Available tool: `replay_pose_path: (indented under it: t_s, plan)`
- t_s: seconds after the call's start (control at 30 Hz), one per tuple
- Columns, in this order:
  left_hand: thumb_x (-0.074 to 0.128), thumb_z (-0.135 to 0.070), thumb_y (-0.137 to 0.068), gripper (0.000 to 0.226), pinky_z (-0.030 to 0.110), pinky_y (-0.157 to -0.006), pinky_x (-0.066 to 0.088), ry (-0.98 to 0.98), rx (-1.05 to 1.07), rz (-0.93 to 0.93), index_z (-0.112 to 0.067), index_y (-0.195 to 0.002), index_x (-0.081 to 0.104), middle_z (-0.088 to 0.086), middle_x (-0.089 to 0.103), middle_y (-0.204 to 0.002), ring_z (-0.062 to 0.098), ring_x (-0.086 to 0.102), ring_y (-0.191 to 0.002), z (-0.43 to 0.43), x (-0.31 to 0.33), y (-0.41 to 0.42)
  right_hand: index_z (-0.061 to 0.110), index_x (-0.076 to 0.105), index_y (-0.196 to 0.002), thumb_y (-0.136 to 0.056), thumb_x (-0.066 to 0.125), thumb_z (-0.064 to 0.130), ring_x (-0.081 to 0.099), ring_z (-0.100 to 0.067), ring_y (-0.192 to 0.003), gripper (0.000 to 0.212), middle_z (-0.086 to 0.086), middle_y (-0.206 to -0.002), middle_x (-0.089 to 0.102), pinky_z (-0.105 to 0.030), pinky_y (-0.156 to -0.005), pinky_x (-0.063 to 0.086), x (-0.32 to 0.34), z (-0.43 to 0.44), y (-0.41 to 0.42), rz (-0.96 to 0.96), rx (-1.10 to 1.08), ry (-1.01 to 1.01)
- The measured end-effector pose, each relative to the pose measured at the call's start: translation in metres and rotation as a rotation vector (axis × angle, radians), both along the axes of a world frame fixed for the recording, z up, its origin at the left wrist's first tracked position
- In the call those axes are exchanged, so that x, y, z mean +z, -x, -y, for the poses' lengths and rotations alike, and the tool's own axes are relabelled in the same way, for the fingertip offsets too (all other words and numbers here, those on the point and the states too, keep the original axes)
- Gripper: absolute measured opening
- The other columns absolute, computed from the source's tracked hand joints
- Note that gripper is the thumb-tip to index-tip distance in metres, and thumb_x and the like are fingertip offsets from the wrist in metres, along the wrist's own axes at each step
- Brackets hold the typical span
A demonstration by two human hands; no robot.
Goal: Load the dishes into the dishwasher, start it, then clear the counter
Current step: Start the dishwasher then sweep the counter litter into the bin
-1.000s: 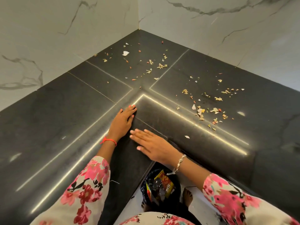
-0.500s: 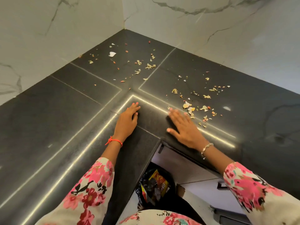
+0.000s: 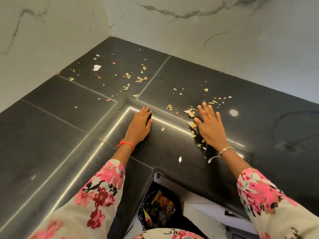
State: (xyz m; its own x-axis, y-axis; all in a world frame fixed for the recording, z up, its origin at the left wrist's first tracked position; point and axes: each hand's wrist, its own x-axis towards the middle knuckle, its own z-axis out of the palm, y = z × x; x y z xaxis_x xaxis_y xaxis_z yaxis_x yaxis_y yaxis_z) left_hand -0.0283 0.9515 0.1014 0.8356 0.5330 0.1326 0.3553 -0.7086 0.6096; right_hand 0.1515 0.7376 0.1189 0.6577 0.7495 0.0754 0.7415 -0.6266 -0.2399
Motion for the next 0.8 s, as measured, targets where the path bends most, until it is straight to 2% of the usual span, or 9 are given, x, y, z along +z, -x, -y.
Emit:
replay_pose_path:
  t_s: [0.1,0.17,0.27,0.33,0.4,0.5,0.63,0.73,0.8]
  plan:
    - [0.041,-0.013,-0.098,0.043,0.032,-0.116,0.008,-0.019,-0.020,-0.029,-0.002,-0.139,0.038,0.009,0.028,-0.151,0.020,0.018,-0.143,-0.009,0.002,-0.026,0.017,0.008,-0.149,-0.095,0.021,0.054,-0.007,-0.013,-0.145,0.067,0.002,-0.158,-0.002,-0.039,-0.118,-0.003,-0.003,0.021,-0.028,-0.171,-0.273,-0.049]
    - [0.041,-0.014,-0.098,0.043,0.033,-0.115,0.008,-0.028,-0.030,-0.050,-0.003,-0.140,0.037,0.008,0.026,-0.152,0.019,0.017,-0.143,-0.015,0.003,-0.046,0.011,0.006,-0.149,-0.092,0.018,0.059,-0.006,-0.015,-0.145,0.076,-0.003,-0.158,-0.001,-0.040,-0.118,-0.004,-0.004,0.026,-0.036,-0.181,-0.341,0.012]
    - [0.041,-0.014,-0.098,0.043,0.035,-0.115,0.008,-0.038,-0.037,-0.060,-0.003,-0.140,0.037,0.008,0.026,-0.152,0.019,0.017,-0.143,-0.027,0.004,-0.073,0.013,0.001,-0.149,-0.090,0.013,0.066,-0.010,-0.012,-0.144,0.080,0.000,-0.156,-0.006,-0.036,-0.116,-0.009,-0.005,0.014,-0.025,-0.186,-0.151,0.042]
    - [0.040,-0.015,-0.098,0.045,0.034,-0.115,0.007,-0.040,-0.039,-0.068,-0.004,-0.141,0.034,0.008,0.025,-0.153,0.019,0.017,-0.143,-0.037,0.004,-0.090,0.019,0.001,-0.149,-0.092,0.017,0.063,-0.011,-0.006,-0.140,0.074,0.008,-0.154,-0.006,-0.034,-0.115,-0.007,0.003,0.005,-0.022,-0.328,-0.002,-0.028]
    - [0.041,-0.016,-0.098,0.047,0.034,-0.115,0.006,-0.040,-0.011,-0.063,-0.006,-0.143,0.031,0.007,0.025,-0.153,0.019,0.017,-0.143,-0.045,0.004,-0.102,0.022,0.007,-0.150,-0.095,0.025,0.055,-0.003,-0.007,-0.141,0.066,0.011,-0.155,0.002,-0.034,-0.115,0.001,0.016,-0.002,-0.037,-0.444,0.012,-0.168]
    - [0.042,-0.018,-0.098,0.046,0.030,-0.115,0.006,-0.074,0.048,-0.041,-0.008,-0.142,0.035,0.005,0.029,-0.152,0.017,0.020,-0.142,-0.050,-0.001,-0.111,0.015,0.014,-0.149,-0.096,0.029,0.049,0.003,-0.014,-0.144,0.065,0.000,-0.157,0.006,-0.035,-0.117,0.005,0.022,-0.006,-0.093,-0.307,-0.113,-0.214]
    - [0.044,-0.021,-0.097,0.046,0.024,-0.113,0.005,-0.093,0.069,-0.027,-0.012,-0.142,0.037,0.000,0.029,-0.151,0.013,0.021,-0.141,-0.051,-0.006,-0.112,0.007,0.011,-0.148,-0.096,0.030,0.051,0.000,-0.021,-0.145,0.071,-0.008,-0.157,0.003,-0.042,-0.119,0.006,0.012,-0.006,-0.161,-0.266,-0.268,-0.048]
    - [0.044,-0.022,-0.096,0.047,0.025,-0.114,0.005,-0.121,0.073,-0.033,-0.013,-0.142,0.037,-0.001,0.030,-0.151,0.012,0.021,-0.141,-0.052,-0.007,-0.113,0.003,0.008,-0.148,-0.095,0.027,0.054,-0.003,-0.023,-0.145,0.076,-0.012,-0.157,0.000,-0.039,-0.119,0.000,0.003,-0.026,-0.154,-0.217,-0.230,0.040]
    - [0.044,-0.023,-0.096,0.047,0.025,-0.114,0.005,-0.138,0.085,-0.037,-0.013,-0.142,0.037,0.000,0.028,-0.152,0.014,0.021,-0.141,-0.052,-0.007,-0.114,0.006,0.009,-0.148,-0.095,0.025,0.054,-0.003,-0.021,-0.145,0.073,-0.009,-0.157,0.000,-0.036,-0.118,0.000,0.004,-0.041,-0.127,-0.194,-0.097,0.023]
